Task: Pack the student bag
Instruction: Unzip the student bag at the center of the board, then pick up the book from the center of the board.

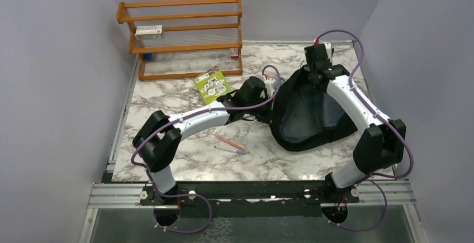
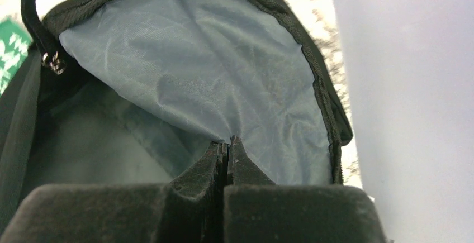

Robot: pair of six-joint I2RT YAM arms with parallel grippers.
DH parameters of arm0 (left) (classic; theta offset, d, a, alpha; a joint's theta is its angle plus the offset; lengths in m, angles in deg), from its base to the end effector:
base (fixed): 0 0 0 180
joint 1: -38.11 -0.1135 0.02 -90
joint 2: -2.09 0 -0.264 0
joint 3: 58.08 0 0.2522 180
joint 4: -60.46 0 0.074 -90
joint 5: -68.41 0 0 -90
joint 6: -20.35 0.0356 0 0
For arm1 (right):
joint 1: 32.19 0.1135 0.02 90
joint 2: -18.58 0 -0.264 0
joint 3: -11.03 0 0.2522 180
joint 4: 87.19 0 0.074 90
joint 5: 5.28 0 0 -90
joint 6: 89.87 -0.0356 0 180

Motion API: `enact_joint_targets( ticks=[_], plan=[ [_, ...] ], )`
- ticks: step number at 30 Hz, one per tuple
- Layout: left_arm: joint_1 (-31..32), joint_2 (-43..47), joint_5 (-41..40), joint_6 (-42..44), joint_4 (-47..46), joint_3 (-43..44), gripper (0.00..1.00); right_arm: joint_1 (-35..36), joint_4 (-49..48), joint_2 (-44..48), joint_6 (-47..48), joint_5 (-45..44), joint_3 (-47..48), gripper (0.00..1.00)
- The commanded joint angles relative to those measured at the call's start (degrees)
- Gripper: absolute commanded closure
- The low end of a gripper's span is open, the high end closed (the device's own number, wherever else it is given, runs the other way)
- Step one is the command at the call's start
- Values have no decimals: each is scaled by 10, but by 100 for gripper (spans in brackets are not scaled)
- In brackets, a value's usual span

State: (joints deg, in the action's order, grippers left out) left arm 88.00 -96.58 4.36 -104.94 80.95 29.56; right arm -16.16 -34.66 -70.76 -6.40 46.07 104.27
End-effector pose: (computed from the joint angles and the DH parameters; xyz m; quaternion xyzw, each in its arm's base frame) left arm 0.2443 -0.3142 0.2708 0.2168 0.8295 -0.4664 0.2179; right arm 0.3289 0.0714 0.3182 0.0434 0.8895 -0.2384 0.3874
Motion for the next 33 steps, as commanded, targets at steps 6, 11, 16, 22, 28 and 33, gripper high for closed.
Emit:
enact_joint_targets(
  ticks=[6, 11, 16, 22, 28, 33],
  plan=[
    [0, 19, -31, -38, -130, -159, 100, 1, 11, -4, -64, 138, -89, 92],
    [0, 14, -33, -33, -131, -166, 94, 1, 14, 27, -69, 162, -96, 64],
    [-1, 20, -38, -19, -119, -155, 78, 1, 16, 73, -68, 181, -93, 51],
    [-25, 60, -52, 10, -96, -141, 60, 2, -46, 158, -18, 360, -108, 50],
    [-90, 160, -73, 66, -107, -158, 38, 1, -76, 194, -33, 488, -104, 44],
    [-185, 208, -101, 108, -69, -160, 32, 2, -170, 175, -101, 586, -96, 40]
  ],
)
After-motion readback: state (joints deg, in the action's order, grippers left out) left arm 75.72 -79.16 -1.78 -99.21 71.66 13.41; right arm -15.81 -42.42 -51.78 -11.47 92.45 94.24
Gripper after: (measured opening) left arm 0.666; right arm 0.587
